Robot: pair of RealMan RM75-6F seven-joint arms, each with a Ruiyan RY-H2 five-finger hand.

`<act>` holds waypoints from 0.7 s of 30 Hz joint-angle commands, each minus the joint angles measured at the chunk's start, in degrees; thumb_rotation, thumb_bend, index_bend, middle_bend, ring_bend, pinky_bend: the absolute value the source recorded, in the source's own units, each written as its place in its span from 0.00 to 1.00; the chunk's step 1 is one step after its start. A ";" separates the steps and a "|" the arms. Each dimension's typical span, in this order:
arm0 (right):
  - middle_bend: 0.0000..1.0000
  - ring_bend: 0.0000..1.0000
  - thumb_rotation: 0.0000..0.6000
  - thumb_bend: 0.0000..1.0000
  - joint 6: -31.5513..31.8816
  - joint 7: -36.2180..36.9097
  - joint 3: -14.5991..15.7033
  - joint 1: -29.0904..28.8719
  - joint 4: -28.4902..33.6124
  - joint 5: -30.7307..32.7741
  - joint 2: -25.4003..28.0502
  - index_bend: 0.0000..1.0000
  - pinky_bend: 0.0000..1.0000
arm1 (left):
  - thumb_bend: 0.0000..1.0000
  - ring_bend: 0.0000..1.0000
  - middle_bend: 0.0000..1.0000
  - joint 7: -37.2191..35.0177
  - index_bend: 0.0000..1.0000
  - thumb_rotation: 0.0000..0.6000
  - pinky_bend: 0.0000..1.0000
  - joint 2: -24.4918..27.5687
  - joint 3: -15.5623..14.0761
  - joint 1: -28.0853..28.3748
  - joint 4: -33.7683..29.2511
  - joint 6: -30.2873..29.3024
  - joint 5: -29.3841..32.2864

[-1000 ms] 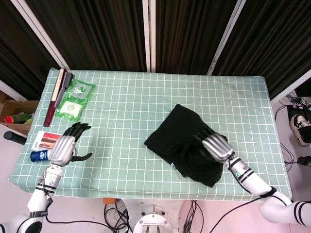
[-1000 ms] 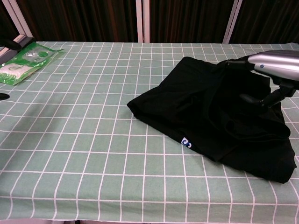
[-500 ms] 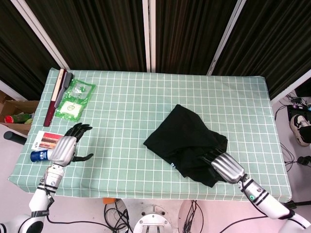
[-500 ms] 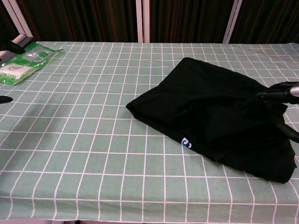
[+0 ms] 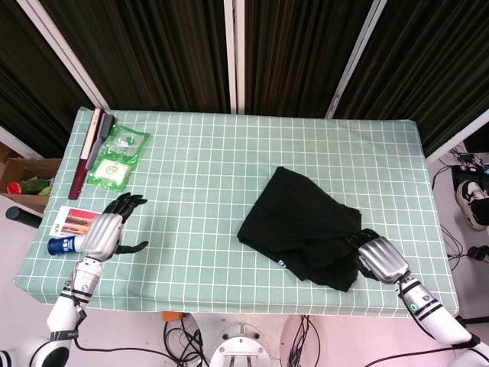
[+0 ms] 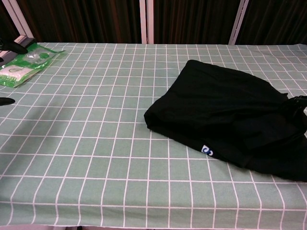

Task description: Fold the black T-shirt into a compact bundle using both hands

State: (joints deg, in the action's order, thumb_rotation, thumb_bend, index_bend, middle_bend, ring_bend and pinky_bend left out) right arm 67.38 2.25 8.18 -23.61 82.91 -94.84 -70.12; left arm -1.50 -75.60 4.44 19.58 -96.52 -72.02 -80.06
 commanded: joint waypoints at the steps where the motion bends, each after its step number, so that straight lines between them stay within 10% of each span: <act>1: 0.30 0.24 1.00 0.45 4.52 3.11 -1.05 0.91 0.74 -2.07 0.44 0.22 0.25 | 0.14 0.06 0.14 -0.13 0.19 1.00 0.15 0.16 -0.07 -0.25 0.12 -0.18 0.16; 7: 0.29 0.22 1.00 0.22 11.91 4.44 -0.68 1.26 -0.36 -10.45 -0.84 0.26 0.23 | 0.14 0.06 0.14 -0.69 0.19 1.00 0.15 0.51 0.30 -0.57 0.01 -0.51 0.63; 21: 0.25 0.16 1.00 0.24 15.97 -3.32 -0.74 2.05 -16.32 -17.69 -13.71 0.43 0.15 | 0.14 0.06 0.13 -0.63 0.19 1.00 0.15 0.06 0.15 -0.54 -0.14 0.06 0.65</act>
State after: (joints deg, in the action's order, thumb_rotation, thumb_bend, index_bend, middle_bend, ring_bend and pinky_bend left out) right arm 81.90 0.24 8.26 -21.80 70.13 -111.90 -80.87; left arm -2.12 -75.55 4.60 19.03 -96.66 -71.95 -79.40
